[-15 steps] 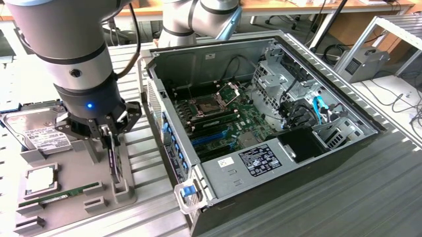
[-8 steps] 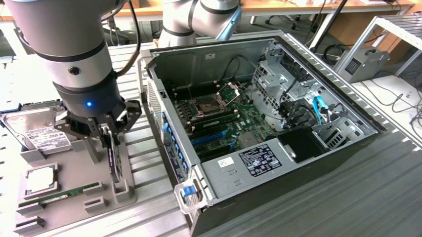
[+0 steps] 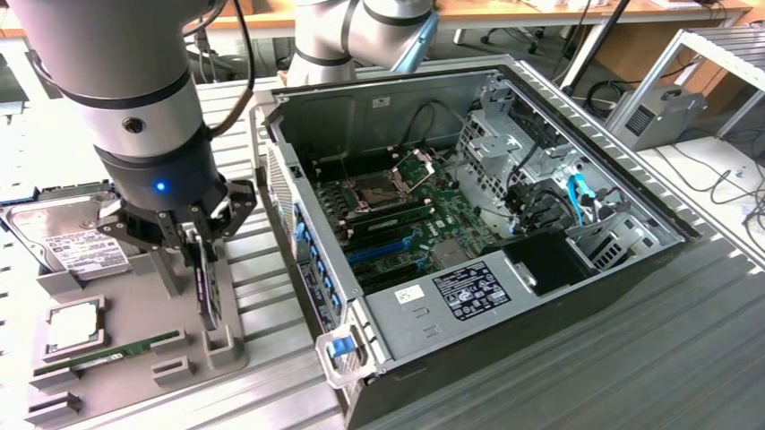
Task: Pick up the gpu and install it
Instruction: 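Pick up the gpu and move the gpu toward the slot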
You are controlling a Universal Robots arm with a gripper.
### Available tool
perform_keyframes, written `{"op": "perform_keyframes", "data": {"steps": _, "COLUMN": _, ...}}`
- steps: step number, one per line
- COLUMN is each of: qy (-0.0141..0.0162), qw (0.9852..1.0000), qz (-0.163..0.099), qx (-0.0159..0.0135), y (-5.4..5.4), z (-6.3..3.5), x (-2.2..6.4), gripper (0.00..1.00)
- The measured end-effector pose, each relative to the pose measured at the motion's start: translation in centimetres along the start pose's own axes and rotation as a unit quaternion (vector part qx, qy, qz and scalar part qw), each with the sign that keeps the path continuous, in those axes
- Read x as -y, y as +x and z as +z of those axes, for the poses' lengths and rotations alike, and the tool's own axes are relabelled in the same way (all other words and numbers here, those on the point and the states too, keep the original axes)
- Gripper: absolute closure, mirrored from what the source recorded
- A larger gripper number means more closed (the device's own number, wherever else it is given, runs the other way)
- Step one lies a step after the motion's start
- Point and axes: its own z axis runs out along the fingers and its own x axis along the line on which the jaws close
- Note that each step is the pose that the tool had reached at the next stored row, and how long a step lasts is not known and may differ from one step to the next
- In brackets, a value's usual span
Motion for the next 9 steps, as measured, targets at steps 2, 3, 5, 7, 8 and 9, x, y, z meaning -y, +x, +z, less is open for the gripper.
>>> {"op": "perform_keyframes", "data": {"steps": 2, "qy": 0.0000, "qw": 1.0000, "qz": 0.000, "qx": 0.0000, "y": 0.00, "z": -0.06, "x": 0.00, "gripper": 0.74}}
{"op": "perform_keyframes", "data": {"steps": 3, "qy": 0.0001, "qw": 1.0000, "qz": 0.000, "qx": 0.0000, "y": 0.00, "z": -0.10, "x": 0.00, "gripper": 0.74}}
{"op": "perform_keyframes", "data": {"steps": 5, "qy": 0.0000, "qw": 1.0000, "qz": 0.000, "qx": 0.0000, "y": 0.00, "z": -0.17, "x": -0.01, "gripper": 0.74}}
{"op": "perform_keyframes", "data": {"steps": 7, "qy": 0.0000, "qw": 1.0000, "qz": 0.000, "qx": 0.0000, "y": -0.01, "z": -0.24, "x": -0.01, "gripper": 0.74}}
{"op": "perform_keyframes", "data": {"steps": 8, "qy": 0.0000, "qw": 1.0000, "qz": 0.000, "qx": 0.0000, "y": -0.01, "z": -0.28, "x": -0.01, "gripper": 0.74}}
{"op": "perform_keyframes", "data": {"steps": 9, "qy": 0.0000, "qw": 1.0000, "qz": 0.000, "qx": 0.0000, "y": -0.01, "z": -0.33, "x": -0.01, "gripper": 0.74}}
